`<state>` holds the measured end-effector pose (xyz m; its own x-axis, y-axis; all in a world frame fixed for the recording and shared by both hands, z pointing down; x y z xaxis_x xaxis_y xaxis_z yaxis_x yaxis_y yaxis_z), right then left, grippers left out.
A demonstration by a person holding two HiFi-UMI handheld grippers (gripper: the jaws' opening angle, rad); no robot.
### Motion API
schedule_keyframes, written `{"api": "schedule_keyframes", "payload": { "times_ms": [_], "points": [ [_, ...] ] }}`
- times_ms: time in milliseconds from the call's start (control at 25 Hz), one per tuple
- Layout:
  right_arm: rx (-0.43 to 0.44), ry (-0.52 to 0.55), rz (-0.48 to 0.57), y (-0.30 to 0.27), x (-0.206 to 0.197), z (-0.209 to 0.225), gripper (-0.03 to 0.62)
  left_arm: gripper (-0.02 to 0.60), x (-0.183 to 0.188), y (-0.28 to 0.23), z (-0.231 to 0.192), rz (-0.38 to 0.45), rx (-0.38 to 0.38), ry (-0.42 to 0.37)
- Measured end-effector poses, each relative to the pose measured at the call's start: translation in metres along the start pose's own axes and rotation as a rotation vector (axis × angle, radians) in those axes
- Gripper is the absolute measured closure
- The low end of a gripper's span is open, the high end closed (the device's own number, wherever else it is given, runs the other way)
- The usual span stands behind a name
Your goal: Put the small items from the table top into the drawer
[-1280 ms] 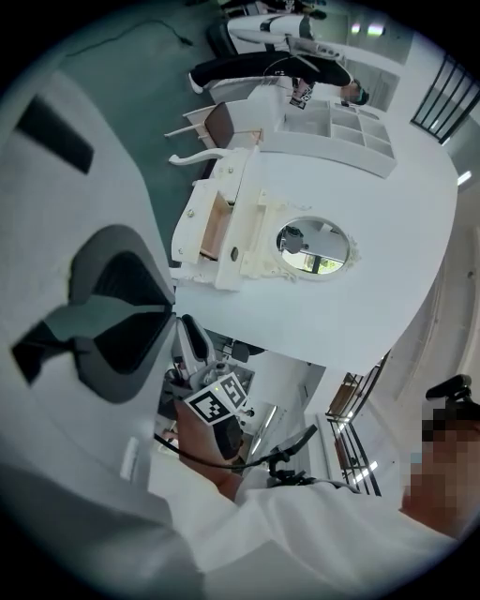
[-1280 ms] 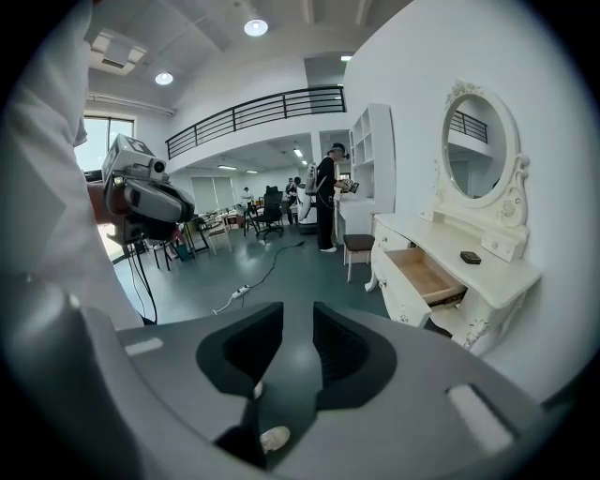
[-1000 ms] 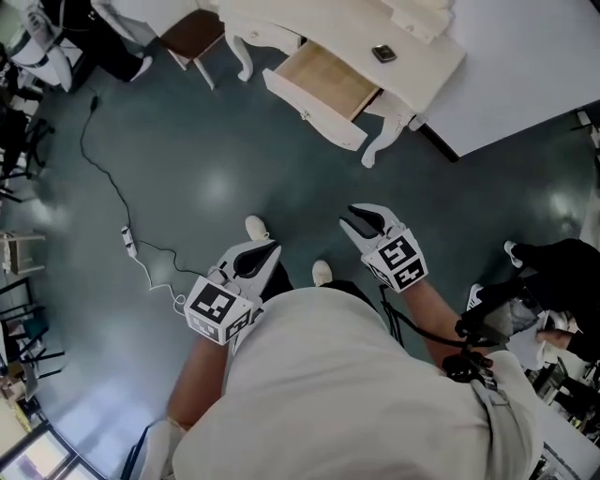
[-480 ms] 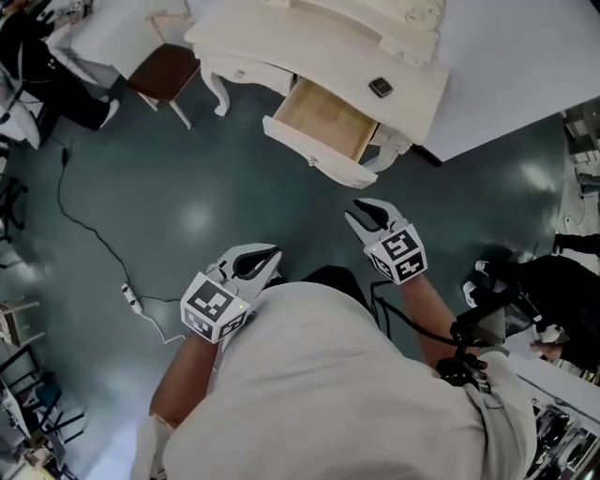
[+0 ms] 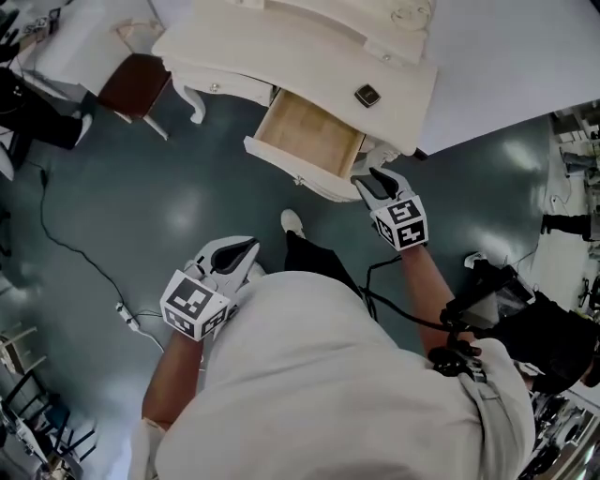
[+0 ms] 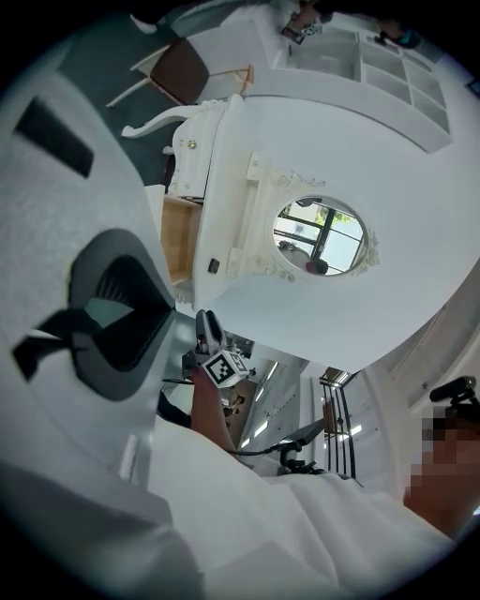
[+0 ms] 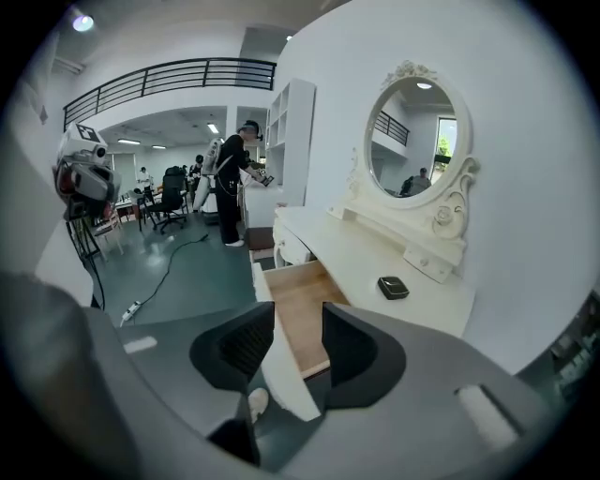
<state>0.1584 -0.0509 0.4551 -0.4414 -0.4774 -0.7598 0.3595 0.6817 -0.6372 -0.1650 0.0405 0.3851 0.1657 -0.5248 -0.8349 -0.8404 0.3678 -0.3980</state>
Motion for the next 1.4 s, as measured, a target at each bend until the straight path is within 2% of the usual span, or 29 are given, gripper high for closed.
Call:
{"api": "schedule_keyframes", "payload": {
  "times_ms": [400, 680, 1080, 1280, 1400],
  "points": [
    [-0.02, 0.012, -0.06, -0.097, 0.006, 0.158, 0.347, 0.581, 0.089, -0.068, -0.046, 0.015, 0.102, 0.011],
    [0.032, 0.001, -0.098, -0.191, -0.019, 0.237, 0.261, 0.581, 0.1, -0.125, -0.078, -0.013, 0.202, 0.045],
    [0.073, 0.008, -0.159, -0.235, -0.006, 0.261, 0.218, 0.581, 0.119, -0.118, -0.077, -0.026, 0.247, 0.066],
    [0.117, -0.029, -0.177, -0.239, -0.003, 0.262, 0.232, 0.581, 0.122, -0.106, -0.077, -0.025, 0.269, 0.077],
    [0.133, -0.068, -0.163, -0.238, -0.005, 0.26, 0.263, 0.581, 0.117, -0.104, -0.076, -0.021, 0.273, 0.086]
  ]
}}
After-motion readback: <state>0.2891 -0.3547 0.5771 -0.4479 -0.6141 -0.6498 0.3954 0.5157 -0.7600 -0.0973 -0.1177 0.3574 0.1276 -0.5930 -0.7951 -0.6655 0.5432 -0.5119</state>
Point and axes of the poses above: the fingertips, and each gripper's own axes: y backward along the fingers, z to its right, x out of its top, the point moved 7 cm from there along y, backward along the fingers, and after that the axes turned 3 degrees about y, right-handed, at the moved point
